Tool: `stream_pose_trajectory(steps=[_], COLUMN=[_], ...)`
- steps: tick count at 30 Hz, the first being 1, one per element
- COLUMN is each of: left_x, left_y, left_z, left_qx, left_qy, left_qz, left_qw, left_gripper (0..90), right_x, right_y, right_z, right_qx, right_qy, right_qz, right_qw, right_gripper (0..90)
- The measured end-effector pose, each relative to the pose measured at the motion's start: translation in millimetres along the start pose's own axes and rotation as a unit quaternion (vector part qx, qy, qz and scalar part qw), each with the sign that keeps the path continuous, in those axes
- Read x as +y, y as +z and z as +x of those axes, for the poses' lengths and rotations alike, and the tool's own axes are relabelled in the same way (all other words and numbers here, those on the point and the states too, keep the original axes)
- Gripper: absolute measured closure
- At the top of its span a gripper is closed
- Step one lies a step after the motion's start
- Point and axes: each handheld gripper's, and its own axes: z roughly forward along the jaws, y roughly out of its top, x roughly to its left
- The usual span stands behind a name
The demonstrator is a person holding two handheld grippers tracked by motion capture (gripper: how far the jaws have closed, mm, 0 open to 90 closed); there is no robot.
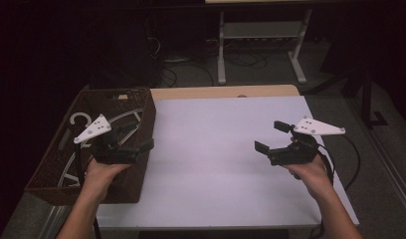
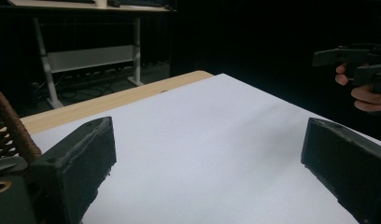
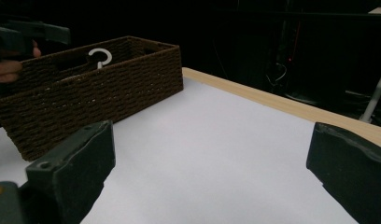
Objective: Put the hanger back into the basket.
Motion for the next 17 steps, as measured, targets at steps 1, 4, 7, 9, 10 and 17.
stream_pose_trajectory(steps=[1,4,7,9,10,17], left_x=[-0.6,-2.6,-3.5,-4.4,-4.8,-4.8], left_y=[0.3,1.6,1.8,1.9,2.0,3.1], left_z=[0.1,-0.3,-1.2,-1.1,-0.9,-1.3], left_qx=[0.002,0.006,0.006,0.006,0.005,0.001], left_qy=[0.003,0.011,0.013,0.013,0.013,0.015], left_qz=[-0.002,-0.004,-0.006,-0.008,-0.008,-0.005], left_qw=[1.0,0.9999,0.9999,0.9999,0.9999,0.9999], left_gripper=[1.9,1.8,1.9,1.9,1.9,1.9], right_x=[0.7,2.1,3.1,3.7,3.8,3.5], right_y=[-0.5,-1.6,-2.5,-2.7,-2.8,-2.3], right_z=[0.3,0.5,0.7,-0.1,-0.2,0.1], right_qx=[0.002,0.003,0.003,0.001,0.001,0.003], right_qy=[0.001,-0.003,-0.002,-0.006,-0.006,-0.006], right_qz=[0.002,-0.003,-0.006,-0.009,-0.01,-0.007], right_qw=[1.0,1.0,1.0,0.9999,0.9999,1.0], right_gripper=[0.6,0.6,0.6,0.6,0.6,0.6])
